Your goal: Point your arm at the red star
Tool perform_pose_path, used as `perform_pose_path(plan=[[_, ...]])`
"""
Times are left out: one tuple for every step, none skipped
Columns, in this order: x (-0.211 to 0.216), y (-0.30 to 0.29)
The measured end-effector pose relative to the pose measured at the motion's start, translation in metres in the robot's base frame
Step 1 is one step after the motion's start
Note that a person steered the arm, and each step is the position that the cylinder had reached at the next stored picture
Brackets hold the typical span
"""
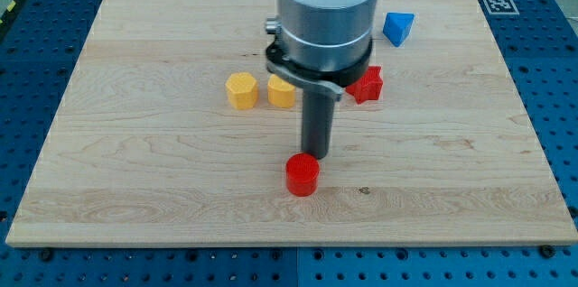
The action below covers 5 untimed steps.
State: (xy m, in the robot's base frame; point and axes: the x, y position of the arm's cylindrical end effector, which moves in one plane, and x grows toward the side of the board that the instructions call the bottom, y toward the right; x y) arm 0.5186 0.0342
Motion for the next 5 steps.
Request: perform_pose_path(plan=[[-0.027, 0.014], [-0.062, 0.011], [-0.098, -0.001], [-0.136, 0.017], [-0.141, 0.061]])
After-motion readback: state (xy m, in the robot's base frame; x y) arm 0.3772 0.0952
